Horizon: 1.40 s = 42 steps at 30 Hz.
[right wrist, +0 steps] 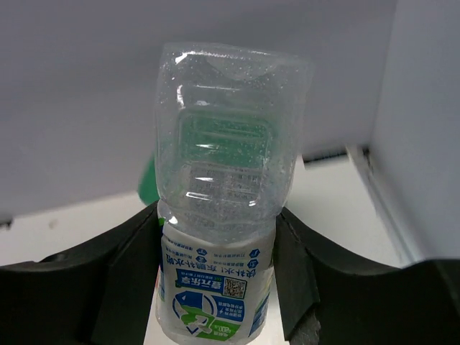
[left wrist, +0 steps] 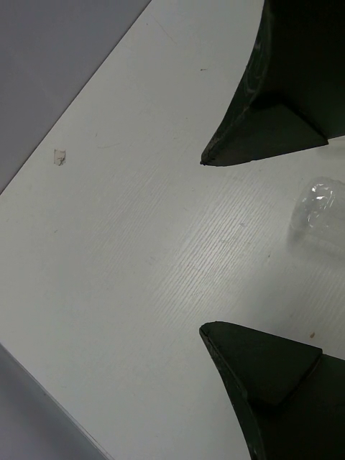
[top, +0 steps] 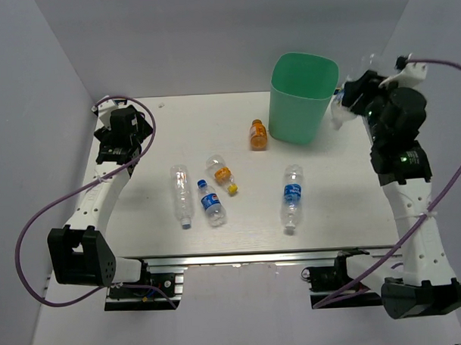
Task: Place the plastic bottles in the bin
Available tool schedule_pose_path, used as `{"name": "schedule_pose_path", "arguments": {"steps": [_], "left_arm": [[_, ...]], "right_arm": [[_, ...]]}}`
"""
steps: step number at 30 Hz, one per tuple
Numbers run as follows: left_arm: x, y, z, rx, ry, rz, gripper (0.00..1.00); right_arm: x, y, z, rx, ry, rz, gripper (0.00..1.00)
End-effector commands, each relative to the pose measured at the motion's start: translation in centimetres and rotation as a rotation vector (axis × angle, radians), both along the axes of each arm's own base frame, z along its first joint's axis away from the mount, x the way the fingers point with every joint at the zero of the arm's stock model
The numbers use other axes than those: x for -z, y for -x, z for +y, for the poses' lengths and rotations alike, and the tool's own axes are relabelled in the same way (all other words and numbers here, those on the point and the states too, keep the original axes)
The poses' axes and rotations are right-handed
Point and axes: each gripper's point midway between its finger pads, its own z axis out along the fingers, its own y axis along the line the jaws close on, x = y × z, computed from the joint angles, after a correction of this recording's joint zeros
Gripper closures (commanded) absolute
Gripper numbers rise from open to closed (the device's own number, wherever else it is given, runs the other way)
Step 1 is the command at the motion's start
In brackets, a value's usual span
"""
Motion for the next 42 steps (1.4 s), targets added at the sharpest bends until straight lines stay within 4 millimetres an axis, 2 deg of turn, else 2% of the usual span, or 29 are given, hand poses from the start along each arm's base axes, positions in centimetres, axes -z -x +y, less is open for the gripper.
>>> {"name": "schedule_pose_path", "arguments": {"steps": [1,2,3,4,6,7,8,9,10,11,12,13,14,16,20,24,26,27,29,30,31,32,33,34,35,37,38,41,42], "left_arm": [[-0.9,0.1,-0.5,0.035,0.013,-0.034,0.02],[-0.8,0.0,-0.7,0.043,0.017,-0.032,0.02],[-0.6,-0.1,-1.0,0.06,0.024,-0.029,0.02],[-0.4,-0.2,-1.2,0.069,0.027,-0.028,0.02],[-0.2,-0.3,-1.4,0.083,0.033,-0.026,0.02],[-0.3,-0.3,-1.5,0.084,0.039,-0.027,0.02],[-0.2,-0.3,-1.5,0.083,0.039,-0.019,0.02],[-0.8,-0.4,-1.6,0.087,0.042,-0.028,0.02],[-0.9,-0.3,-1.6,0.089,0.043,-0.028,0.02],[-1.1,-0.3,-1.7,0.093,0.044,-0.03,0.02],[-1.4,-0.1,-1.7,0.096,0.043,-0.035,0.02],[-1.5,0.0,-1.7,0.094,0.043,-0.04,0.02],[-1.6,0.1,-1.6,0.092,0.041,-0.044,0.02],[-1.9,0.4,-1.4,0.085,0.036,-0.053,0.02],[-1.9,0.5,-1.3,0.081,0.029,-0.051,0.02],[-1.8,0.3,-1.6,0.099,0.036,-0.042,0.02],[-1.7,0.3,-1.8,0.107,0.041,-0.039,0.02],[-1.6,0.3,-1.8,0.109,0.044,-0.041,0.02],[-1.4,0.2,-2.0,0.118,0.048,-0.049,0.02],[-1.2,0.0,-2.2,0.125,0.05,-0.05,0.02],[-1.1,-0.1,-2.2,0.129,0.05,-0.051,0.02],[-1.0,-0.2,-2.2,0.13,0.048,-0.047,0.02],[-0.6,-0.4,-2.2,0.129,0.044,-0.032,0.02],[-0.4,-0.5,-2.2,0.13,0.042,-0.02,0.02],[0.0,-0.5,-2.2,0.13,0.04,-0.002,0.02],[0.5,-0.9,-2.3,0.132,0.041,0.013,0.02],[0.6,-1.0,-2.3,0.133,0.044,0.017,0.02],[1.2,-1.3,-2.7,0.145,0.059,0.029,0.02],[1.3,-1.3,-2.8,0.147,0.065,0.029,0.02]], "right_arm": [[-7.4,-3.5,1.4,-0.082,0.119,-0.214,0.55],[-5.9,-6.6,1.6,-0.084,0.127,-0.178,0.54],[-6.1,-8.0,1.9,-0.089,0.122,-0.196,0.5],[-8.6,-9.3,2.5,-0.103,0.124,-0.324,0.49],[-7.7,-12.9,4.3,-0.189,0.175,-0.365,0.49],[-6.0,-15.4,5.1,-0.219,0.174,-0.345,0.49],[-7.9,-16.0,5.4,-0.232,0.176,-0.385,0.49],[-7.9,-16.8,5.6,-0.234,0.177,-0.387,0.47],[-6.5,-18.6,5.7,-0.234,0.17,-0.359,0.43],[-7.8,-18.9,5.9,-0.236,0.172,-0.382,0.31],[-8.0,-19.3,5.9,-0.235,0.167,-0.373,0.28],[-6.0,-20.5,6.2,-0.252,0.168,-0.305,0.26],[-7.4,-20.4,6.2,-0.253,0.173,-0.322,0.19],[-6.9,-20.5,6.6,-0.269,0.186,-0.296,0.11],[-7.5,-18.9,7.2,-0.288,0.236,-0.3,0.11],[-8.5,-15.5,7.8,-0.303,0.249,-0.271,0.11],[-7.6,-13.8,8.3,-0.31,0.245,-0.196,0.11],[-6.9,-11.6,8.0,-0.304,0.243,-0.126,0.11],[-1.8,-9.7,7.4,-0.251,0.195,0.037,0.11],[-1.8,-6.9,6.8,-0.23,0.166,0.038,0.11],[5.8,-6.1,6.6,-0.215,0.142,0.178,0.11],[8.1,-4.8,7.0,-0.228,0.085,0.194,0.11],[8.4,-2.7,7.2,-0.254,0.051,0.163,0.11],[10.4,-1.8,7.8,-0.28,0.014,0.184,0.11],[15.1,-0.3,8.1,-0.288,-0.037,0.285,0.11],[17.7,1.6,8.6,-0.303,-0.088,0.35,0.11],[20.1,2.6,8.9,-0.305,-0.108,0.399,0.11],[23.5,3.9,10.8,-0.341,-0.101,0.448,0.11],[26.1,4.5,11.1,-0.327,-0.106,0.516,0.11]]}}
